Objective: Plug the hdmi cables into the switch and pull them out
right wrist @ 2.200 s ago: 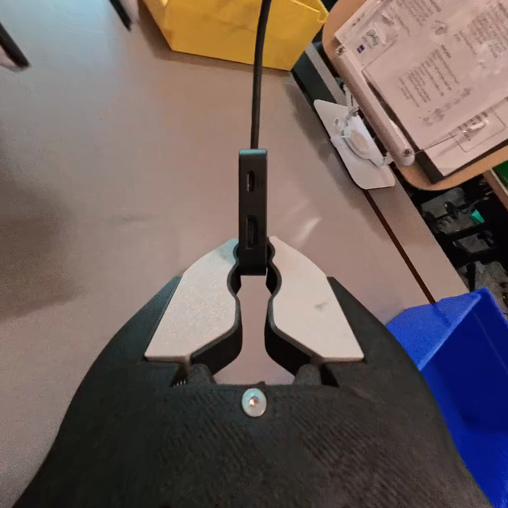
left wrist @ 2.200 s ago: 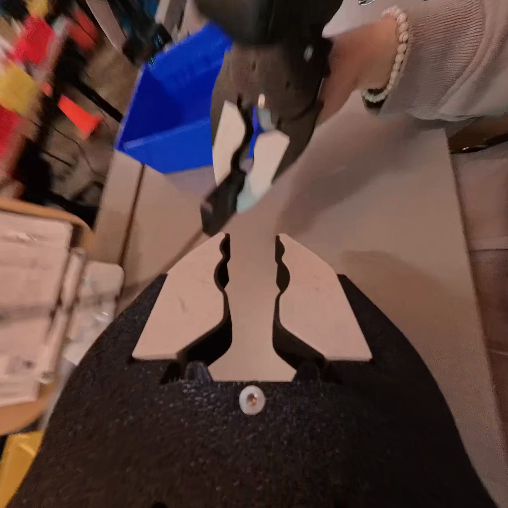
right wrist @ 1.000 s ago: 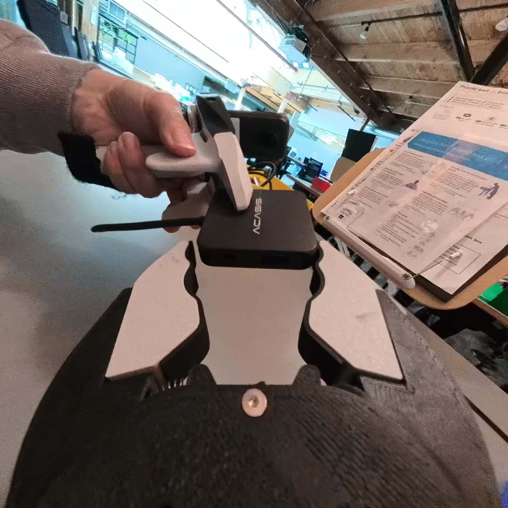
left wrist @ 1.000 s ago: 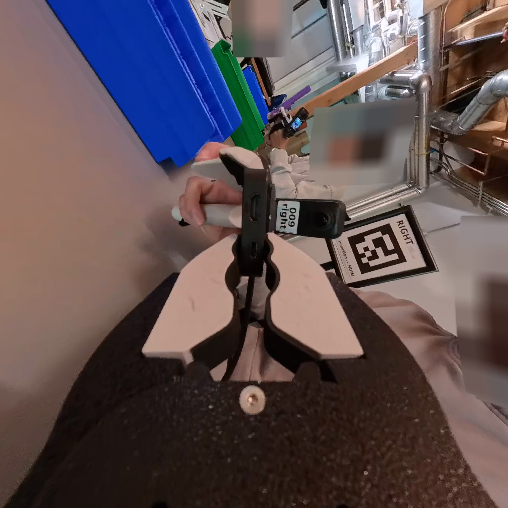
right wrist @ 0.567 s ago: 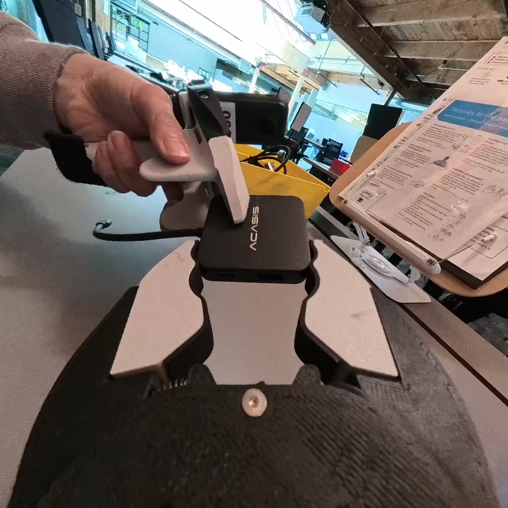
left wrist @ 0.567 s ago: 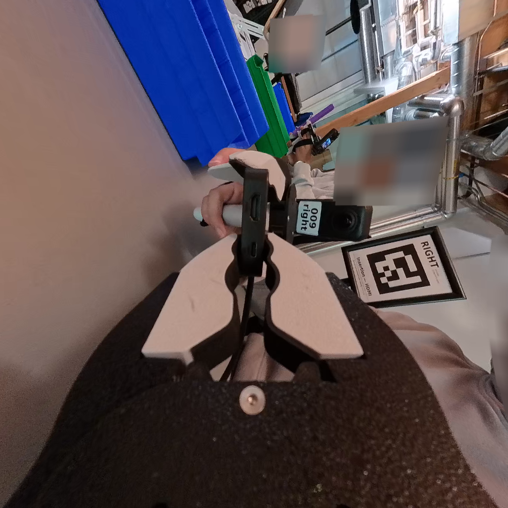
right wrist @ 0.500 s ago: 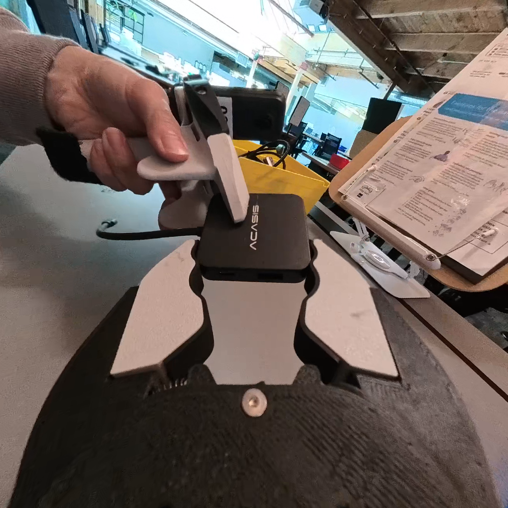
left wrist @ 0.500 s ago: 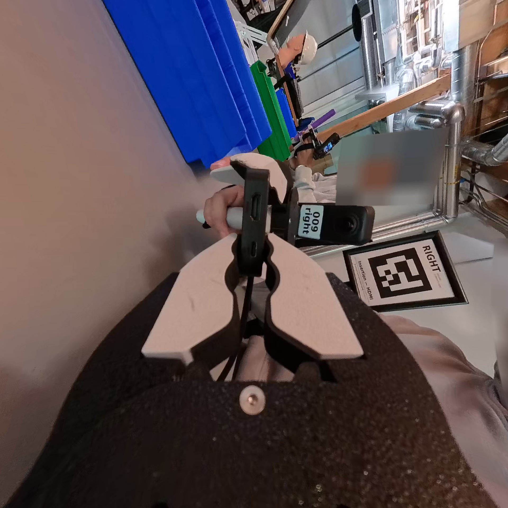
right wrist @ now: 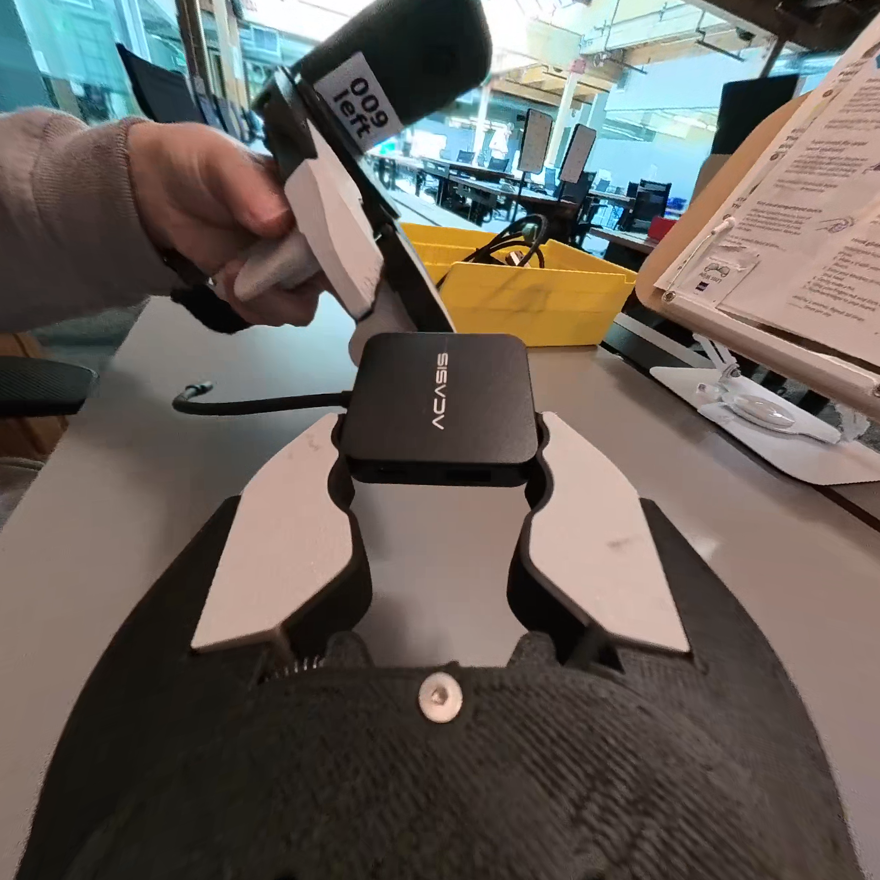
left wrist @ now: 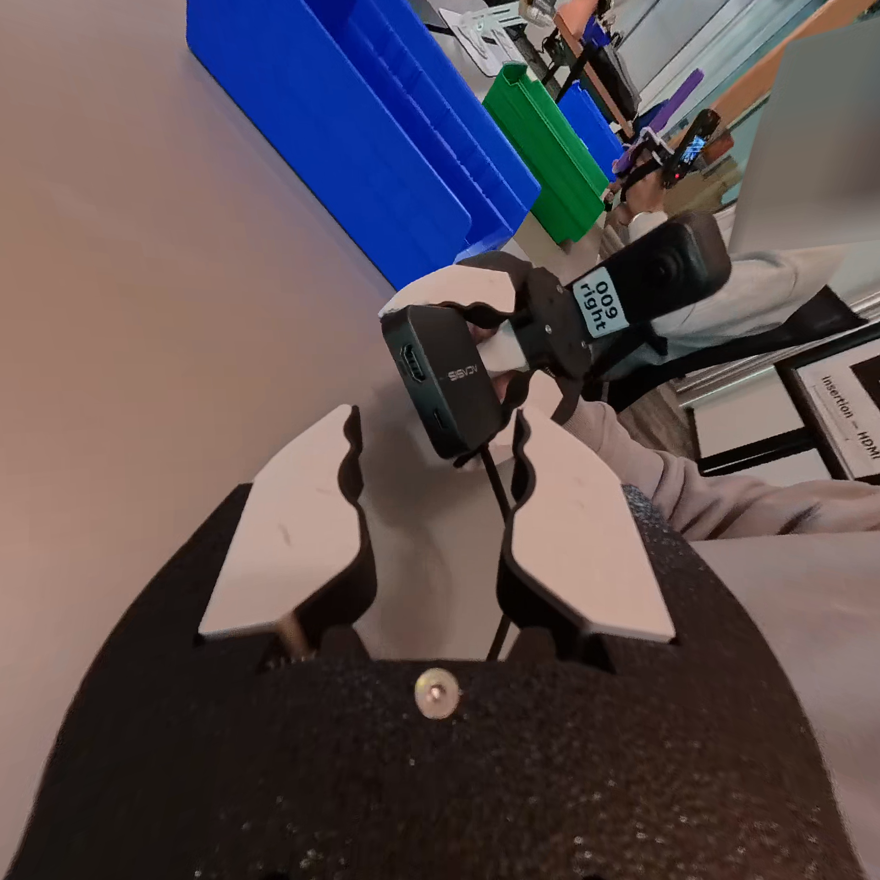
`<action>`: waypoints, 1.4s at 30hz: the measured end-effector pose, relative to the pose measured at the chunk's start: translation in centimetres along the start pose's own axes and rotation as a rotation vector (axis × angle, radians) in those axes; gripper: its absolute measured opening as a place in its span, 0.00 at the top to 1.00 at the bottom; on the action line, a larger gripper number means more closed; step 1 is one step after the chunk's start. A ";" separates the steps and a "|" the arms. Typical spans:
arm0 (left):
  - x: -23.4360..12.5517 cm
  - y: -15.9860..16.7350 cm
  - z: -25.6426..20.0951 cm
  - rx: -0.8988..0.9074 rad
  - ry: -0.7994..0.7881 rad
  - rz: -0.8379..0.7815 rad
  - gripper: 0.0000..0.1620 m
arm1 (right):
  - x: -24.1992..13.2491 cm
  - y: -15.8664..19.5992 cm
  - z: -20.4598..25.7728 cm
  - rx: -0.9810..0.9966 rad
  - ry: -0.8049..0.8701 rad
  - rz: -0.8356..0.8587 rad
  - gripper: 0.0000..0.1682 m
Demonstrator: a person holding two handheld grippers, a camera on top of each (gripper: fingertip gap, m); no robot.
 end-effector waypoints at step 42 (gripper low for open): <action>-29.1 -6.5 11.7 0.002 -0.705 -0.120 0.94 | -2.2 0.6 -2.9 0.278 0.000 -0.130 0.57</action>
Point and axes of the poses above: each gripper's, where its closed fingertips meet, x out along the fingers, y out of its underside, z = x × y across the jaws, the point moved 2 cm from there along -x, back along the fingers, and after that the axes turned 13 degrees about z, right-handed, at the moved point
